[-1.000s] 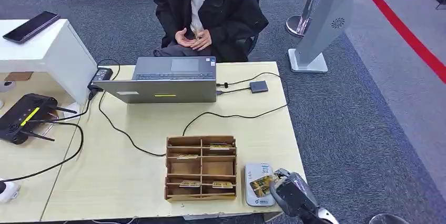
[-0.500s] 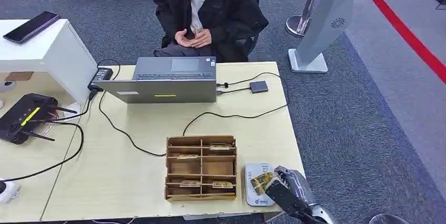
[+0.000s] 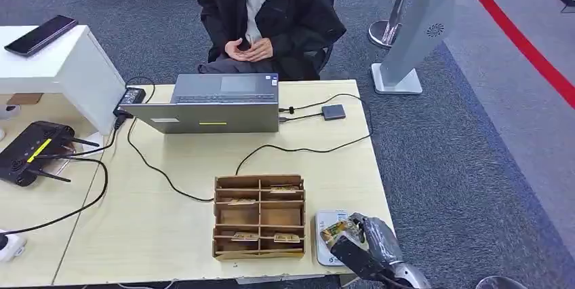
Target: Pass the card to the sensor for recognition and then transmit it.
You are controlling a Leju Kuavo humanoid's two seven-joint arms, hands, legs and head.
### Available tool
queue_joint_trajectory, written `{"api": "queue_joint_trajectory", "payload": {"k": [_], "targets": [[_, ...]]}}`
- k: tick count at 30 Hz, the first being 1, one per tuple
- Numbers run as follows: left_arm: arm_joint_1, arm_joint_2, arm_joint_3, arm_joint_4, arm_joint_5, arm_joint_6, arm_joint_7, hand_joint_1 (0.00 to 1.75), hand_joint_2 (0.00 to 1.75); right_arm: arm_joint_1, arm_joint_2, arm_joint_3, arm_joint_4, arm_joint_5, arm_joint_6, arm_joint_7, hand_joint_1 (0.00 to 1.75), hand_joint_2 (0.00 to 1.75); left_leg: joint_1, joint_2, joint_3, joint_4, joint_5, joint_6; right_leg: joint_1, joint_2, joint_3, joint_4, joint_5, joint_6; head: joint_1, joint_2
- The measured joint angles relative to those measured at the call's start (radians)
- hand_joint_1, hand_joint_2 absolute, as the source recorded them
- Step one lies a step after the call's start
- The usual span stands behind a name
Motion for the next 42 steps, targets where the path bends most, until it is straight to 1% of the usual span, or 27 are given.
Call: {"api": "queue_joint_trajectory", "payload": {"k": [12,27,36,42], "targets": [[0.000,0.000,0.000,0.000,0.006,0.001,-0.002,0.00,0.00,-0.005,0.016,0.009,0.011,0.064,-0.024,0.032,1.75,1.75,0.000,0.000,0.001,0.000,0.000,0.000,0.000,0.000,0.001,0.000,0.000,0.000,0.000,0.000],[0.000,0.000,0.000,0.000,0.013,0.002,-0.002,0.00,0.00,-0.013,0.030,0.011,0.023,0.079,-0.031,0.035,1.75,1.75,0.000,0.000,0.001,0.000,0.000,0.000,0.000,0.000,0.001,0.000,0.000,0.000,0.000,0.000],[0.000,0.000,0.000,0.000,0.016,0.002,-0.002,0.00,0.00,-0.014,0.034,0.010,0.024,0.053,-0.019,0.005,1.75,1.75,0.000,0.000,0.001,0.000,0.000,0.000,0.000,0.000,0.001,0.000,0.000,0.000,0.000,0.000],[0.000,0.000,0.001,0.000,0.018,0.002,-0.004,0.00,0.00,-0.012,0.039,0.002,0.015,0.029,-0.027,-0.056,1.75,1.75,0.000,0.000,0.001,0.000,0.000,0.000,0.000,0.000,0.001,0.000,0.000,0.000,0.000,0.000]]}}
